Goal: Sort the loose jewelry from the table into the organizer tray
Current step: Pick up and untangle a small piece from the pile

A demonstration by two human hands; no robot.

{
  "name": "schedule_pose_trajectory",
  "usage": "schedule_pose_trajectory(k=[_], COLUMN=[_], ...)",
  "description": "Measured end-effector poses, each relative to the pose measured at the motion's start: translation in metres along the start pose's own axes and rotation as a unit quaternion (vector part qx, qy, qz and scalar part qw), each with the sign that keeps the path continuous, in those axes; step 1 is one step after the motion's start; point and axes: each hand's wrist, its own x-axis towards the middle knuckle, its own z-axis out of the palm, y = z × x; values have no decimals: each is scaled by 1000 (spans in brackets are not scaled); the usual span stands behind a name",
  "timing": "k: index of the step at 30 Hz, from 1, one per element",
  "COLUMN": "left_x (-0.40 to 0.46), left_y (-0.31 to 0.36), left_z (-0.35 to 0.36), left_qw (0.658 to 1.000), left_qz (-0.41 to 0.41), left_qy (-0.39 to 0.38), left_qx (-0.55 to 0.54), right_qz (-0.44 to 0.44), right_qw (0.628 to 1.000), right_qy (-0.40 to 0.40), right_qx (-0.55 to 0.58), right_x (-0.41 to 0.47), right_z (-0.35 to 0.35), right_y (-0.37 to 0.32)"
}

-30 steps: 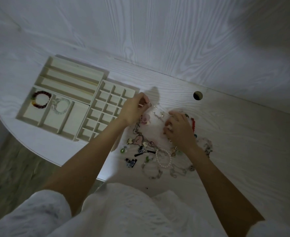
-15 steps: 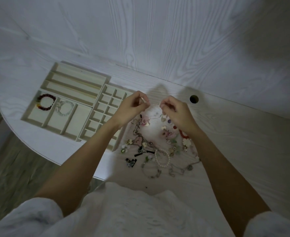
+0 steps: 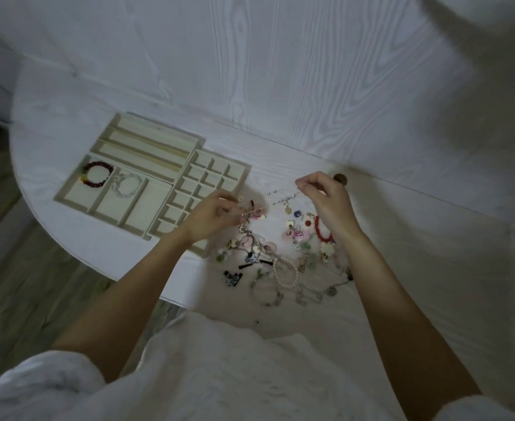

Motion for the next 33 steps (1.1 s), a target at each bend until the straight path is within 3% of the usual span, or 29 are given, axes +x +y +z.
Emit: schedule_pose_trajectory(k=[8,14,18,24,29,33], left_x=[-56,-97,-110,-99,-47,9], left_y=[-23,-57,-92,-152,-185,-201], left_z=[-15,-49,-82,-171,-241,-276], left_qw=[972,949,953,989,981,983], left_qz=[-51,-55,-77,-70,-62,-19], left_qy=[103,118,121,76,134,134], left_qx=[-207,-287,-266,-108,-128,-120], right_qz=[-38,-47,-23,-37,-43,-148], right_qw=[996,996,998,995,988,957], right_qy=[-71,-69,-65,-69,-57,-8], right_qx=[48,31,15,-59,-139,-250], right_x=[-19,-7,13,61,107,140], right_z=[40,90,134,202,237,244], right_y=[-14,-30,-37,-50,-44,-35])
